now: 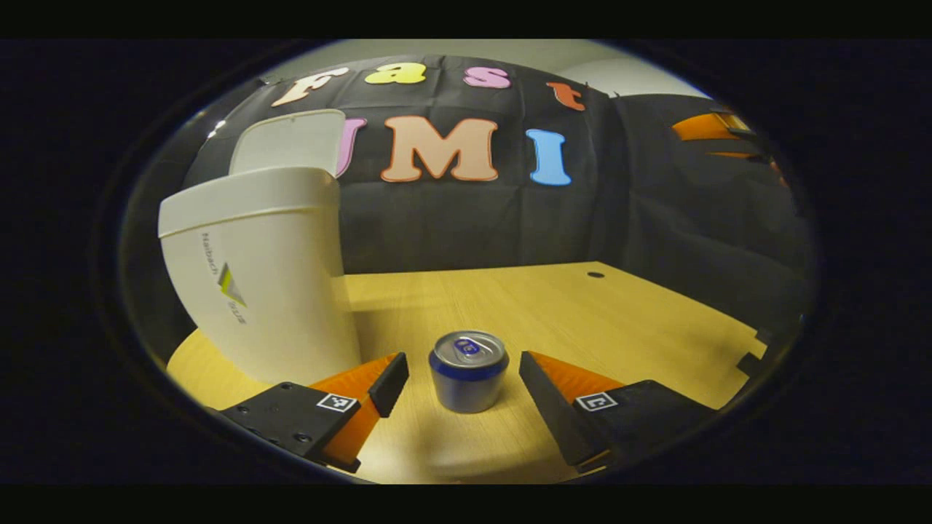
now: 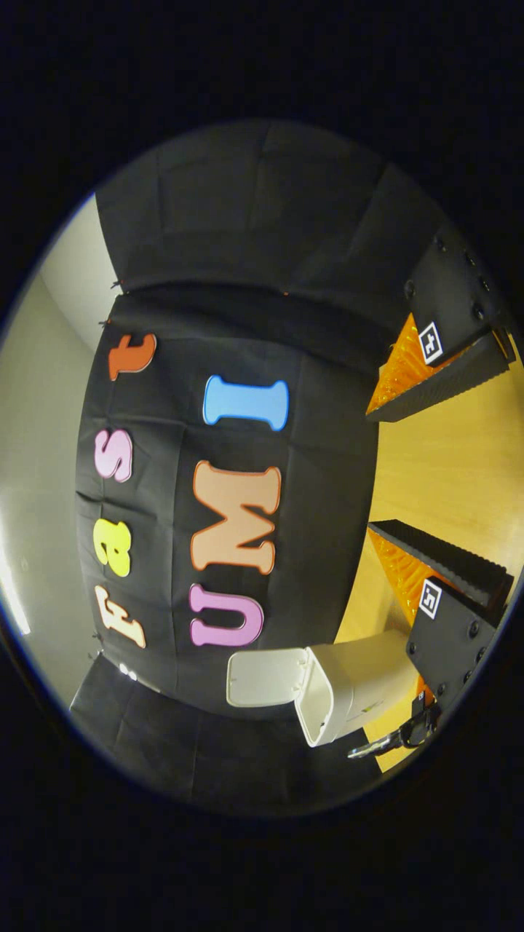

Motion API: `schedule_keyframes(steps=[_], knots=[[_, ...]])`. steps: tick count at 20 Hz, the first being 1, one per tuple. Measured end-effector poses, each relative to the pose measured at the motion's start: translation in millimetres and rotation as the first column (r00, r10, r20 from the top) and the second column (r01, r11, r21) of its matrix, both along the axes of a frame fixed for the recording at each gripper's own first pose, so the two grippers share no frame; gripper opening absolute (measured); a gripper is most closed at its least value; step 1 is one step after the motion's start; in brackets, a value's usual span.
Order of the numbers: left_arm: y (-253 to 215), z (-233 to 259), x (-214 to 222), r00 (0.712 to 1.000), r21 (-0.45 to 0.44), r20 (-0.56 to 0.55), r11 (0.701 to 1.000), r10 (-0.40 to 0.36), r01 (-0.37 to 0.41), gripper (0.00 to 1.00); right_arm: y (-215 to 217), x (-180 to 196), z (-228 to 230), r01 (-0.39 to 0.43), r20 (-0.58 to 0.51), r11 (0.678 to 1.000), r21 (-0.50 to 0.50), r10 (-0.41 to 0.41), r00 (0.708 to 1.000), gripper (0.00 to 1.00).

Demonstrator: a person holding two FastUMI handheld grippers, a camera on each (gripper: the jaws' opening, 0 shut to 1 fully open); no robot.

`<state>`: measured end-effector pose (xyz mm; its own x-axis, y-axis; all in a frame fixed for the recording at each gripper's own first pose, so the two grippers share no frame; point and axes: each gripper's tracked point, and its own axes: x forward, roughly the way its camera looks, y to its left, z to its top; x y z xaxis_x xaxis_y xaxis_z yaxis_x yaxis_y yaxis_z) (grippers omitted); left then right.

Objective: Press the lid of the desktop garbage bin to open it, pick up the crumpled paper on the desktop and throw it into the bin, then pick up the pop can on the desktop and drop it into the bin, and finally close the garbage bin lid.

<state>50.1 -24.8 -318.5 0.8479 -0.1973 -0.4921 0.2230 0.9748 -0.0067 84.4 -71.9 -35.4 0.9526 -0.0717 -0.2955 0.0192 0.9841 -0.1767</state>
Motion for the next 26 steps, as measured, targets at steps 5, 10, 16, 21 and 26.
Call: schedule_keyframes(steps=[5, 10, 16, 21, 26], knots=[[-1.5, -49.8, 13.1, 0.995, 0.056, -0.099, 0.998, -0.006, 0.011, 0.95, -39.4, -30.3, 0.6, 0.067, -0.033, 0.997, -0.041, -0.069, 0.997, 0.91], [-4.6, 6.2, 23.5, 0.999, 0.021, -0.045, 1.0, -0.01, 0.011, 0.75, -40.1, -40.8, 13.7, 0.056, -0.007, 0.997, -0.052, -0.057, 0.998, 0.91], [2.8, 157.3, 83.0, 0.975, 0.016, 0.22, 0.999, -0.031, 0.028, 0.72, -14.4, -38.3, 2.3, 0.008, 0.01, 0.999, 0.04, -0.008, 1.0, 0.91], [71.0, 242.9, 123.2, 0.931, -0.011, 0.354, 0.996, 0.089, -0.091, 0.71, 1.9, -35.3, -18.9, -0.001, -0.018, 0.996, 0.092, 0.003, 1.0, 0.91], [159.3, 236.6, 144.2, 0.913, 0.046, 0.349, 0.97, 0.209, -0.24, 0.71, 11.9, -25.9, -22.9, 0.003, -0.02, 0.994, 0.106, -0.001, 1.0, 0.91]])
